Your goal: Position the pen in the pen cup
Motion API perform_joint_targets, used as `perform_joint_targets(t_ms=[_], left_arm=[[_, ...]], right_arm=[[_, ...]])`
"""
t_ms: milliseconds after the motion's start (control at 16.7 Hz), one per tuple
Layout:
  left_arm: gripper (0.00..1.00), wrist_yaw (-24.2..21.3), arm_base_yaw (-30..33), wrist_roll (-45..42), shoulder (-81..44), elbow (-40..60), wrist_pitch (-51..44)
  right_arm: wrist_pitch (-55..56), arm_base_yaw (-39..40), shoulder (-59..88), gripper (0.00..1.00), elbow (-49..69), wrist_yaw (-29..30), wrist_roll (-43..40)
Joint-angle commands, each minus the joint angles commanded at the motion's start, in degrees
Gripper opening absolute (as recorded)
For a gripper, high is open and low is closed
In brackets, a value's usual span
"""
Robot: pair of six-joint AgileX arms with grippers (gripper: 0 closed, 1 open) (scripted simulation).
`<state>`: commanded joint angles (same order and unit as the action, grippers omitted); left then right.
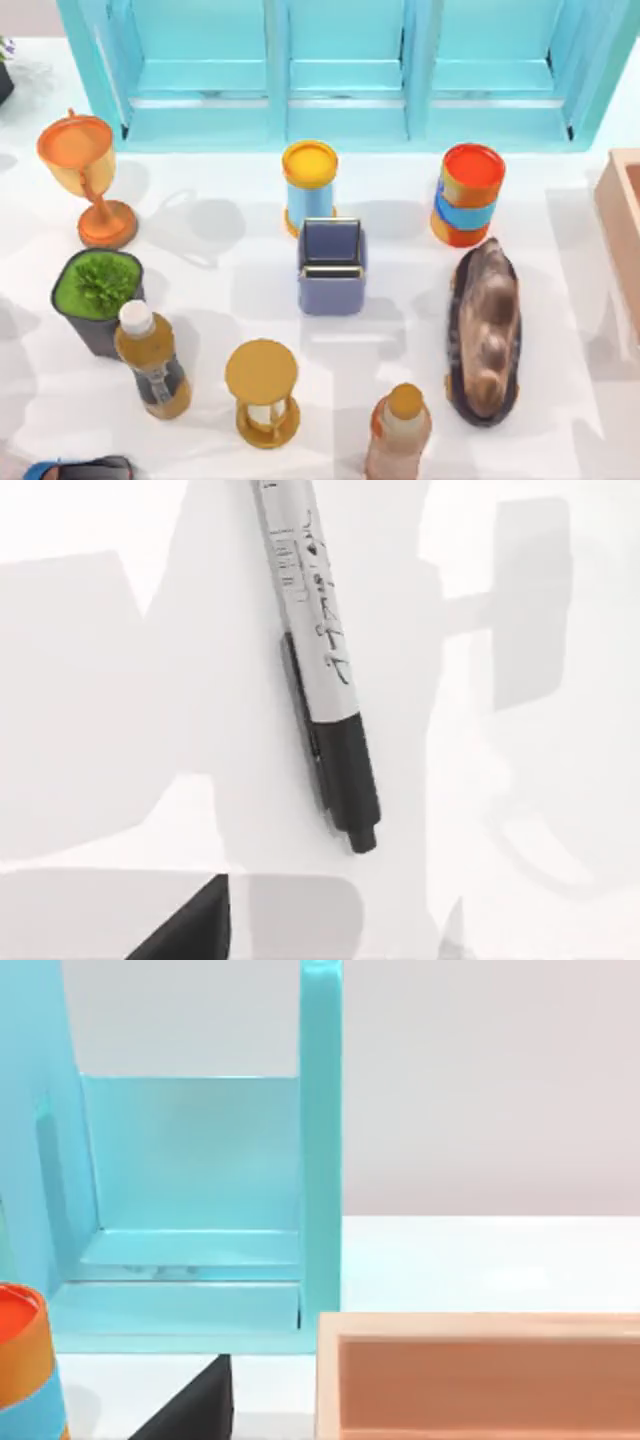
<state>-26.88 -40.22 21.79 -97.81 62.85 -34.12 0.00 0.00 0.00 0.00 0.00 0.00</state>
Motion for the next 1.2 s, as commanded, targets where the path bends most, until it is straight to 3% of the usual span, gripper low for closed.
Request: perform_joint_targets(t_ms=[240, 660, 1200], left_arm=[[1.00, -3.50, -4.56, 2.67, -10.52, 7.21, -3.80], [1.00, -3.93, -4.96, 3.11, -12.08, 8.15, -4.00], [1.00, -2.32, 1.91, 10.82, -24.53, 6.30, 14.33]], right_arm=[[0.00, 0.00, 0.00, 1.00, 0.00, 0.00, 0.00], [0.00, 0.00, 0.00, 1.00, 0.00, 0.00, 0.00], [0.00, 0.00, 0.00, 1.00, 0.00, 0.00, 0.00]])
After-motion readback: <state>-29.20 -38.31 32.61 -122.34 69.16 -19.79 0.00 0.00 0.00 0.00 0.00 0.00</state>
